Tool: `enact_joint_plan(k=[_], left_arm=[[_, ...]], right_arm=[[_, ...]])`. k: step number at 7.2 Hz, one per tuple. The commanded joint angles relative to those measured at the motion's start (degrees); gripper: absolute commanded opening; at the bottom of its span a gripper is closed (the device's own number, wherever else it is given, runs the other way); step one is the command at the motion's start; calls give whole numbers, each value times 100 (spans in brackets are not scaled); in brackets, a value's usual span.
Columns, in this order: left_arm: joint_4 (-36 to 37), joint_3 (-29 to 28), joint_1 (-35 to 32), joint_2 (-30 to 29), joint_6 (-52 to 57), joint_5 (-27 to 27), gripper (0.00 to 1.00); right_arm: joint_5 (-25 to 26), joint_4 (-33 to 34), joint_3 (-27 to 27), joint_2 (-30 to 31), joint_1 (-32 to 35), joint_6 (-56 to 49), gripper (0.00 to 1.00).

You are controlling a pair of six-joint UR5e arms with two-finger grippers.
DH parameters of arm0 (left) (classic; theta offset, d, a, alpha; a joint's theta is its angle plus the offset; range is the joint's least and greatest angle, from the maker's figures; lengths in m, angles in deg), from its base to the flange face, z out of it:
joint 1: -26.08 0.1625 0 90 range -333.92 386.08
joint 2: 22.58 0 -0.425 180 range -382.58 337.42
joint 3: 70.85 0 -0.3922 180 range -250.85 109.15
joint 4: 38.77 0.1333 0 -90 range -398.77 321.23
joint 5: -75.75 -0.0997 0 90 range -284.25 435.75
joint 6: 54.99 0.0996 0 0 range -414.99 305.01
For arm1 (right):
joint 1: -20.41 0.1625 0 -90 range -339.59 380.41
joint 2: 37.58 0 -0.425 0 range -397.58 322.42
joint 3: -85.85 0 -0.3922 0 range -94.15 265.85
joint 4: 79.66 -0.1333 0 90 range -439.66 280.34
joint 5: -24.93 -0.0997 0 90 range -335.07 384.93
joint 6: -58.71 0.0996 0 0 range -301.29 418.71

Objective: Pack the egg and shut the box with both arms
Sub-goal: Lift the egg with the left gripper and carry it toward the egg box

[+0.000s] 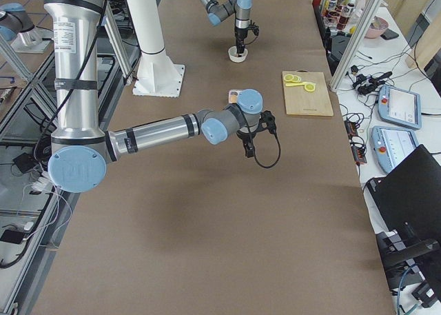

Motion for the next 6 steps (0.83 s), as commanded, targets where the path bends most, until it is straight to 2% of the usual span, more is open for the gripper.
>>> enact_joint_plan(k=[1,3,6], left_arm=[[144,487,-58,31,35,75,0],[215,911,-251,-47,53,102,0],[163,238,-86,-1204,61,-142,0]], right_arm=[[0,0,13,-4,0,0,99],[0,0,13,-13,0,0,99],[-17,-9,-5,-13,-9,52,99]])
